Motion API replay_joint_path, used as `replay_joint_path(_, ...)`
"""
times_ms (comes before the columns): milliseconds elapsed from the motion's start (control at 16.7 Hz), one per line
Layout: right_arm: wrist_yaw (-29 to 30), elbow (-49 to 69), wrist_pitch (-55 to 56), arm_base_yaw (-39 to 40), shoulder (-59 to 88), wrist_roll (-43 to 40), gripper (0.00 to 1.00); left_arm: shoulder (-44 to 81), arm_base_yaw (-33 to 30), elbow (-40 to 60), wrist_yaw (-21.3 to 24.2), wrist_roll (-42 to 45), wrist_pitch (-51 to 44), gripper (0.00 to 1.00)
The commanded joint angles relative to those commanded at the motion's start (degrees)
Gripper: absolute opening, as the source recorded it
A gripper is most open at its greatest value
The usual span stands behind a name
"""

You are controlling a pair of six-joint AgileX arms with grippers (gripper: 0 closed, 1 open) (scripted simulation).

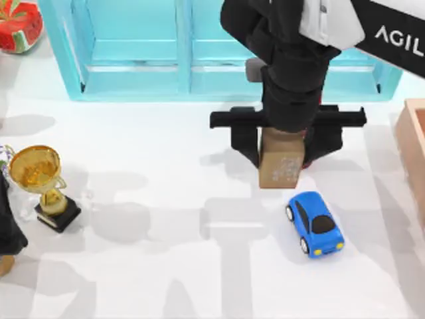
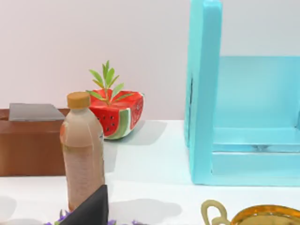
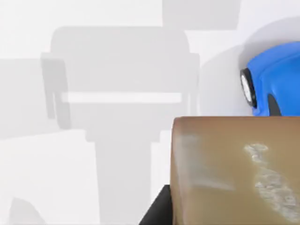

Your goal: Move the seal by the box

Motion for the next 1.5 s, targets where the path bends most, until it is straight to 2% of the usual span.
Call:
replay_joint_path(300,0.0,-23.8,0.1,-9.0,-23.5,-9.1,0.00,0.0,0.0,0.0,0.0,0.0,0.0,1.00)
replay_joint_path(540,-0.1,-34.2,0.0,-16.2,-33.9,-16.6,0.00,0.0,0.0,0.0,0.0,0.0,0.0,1.00)
replay_joint_path(1020,0.0,-36.5,1.0,-17.3,-35.2,-17.9,0.00,0.0,0.0,0.0,0.0,0.0,0.0,1.00)
replay_joint_path(1500,-0.1,-49.3,14.9,-17.1,-34.2,-17.7,0.00,0.0,0.0,0.0,0.0,0.0,0.0,1.00)
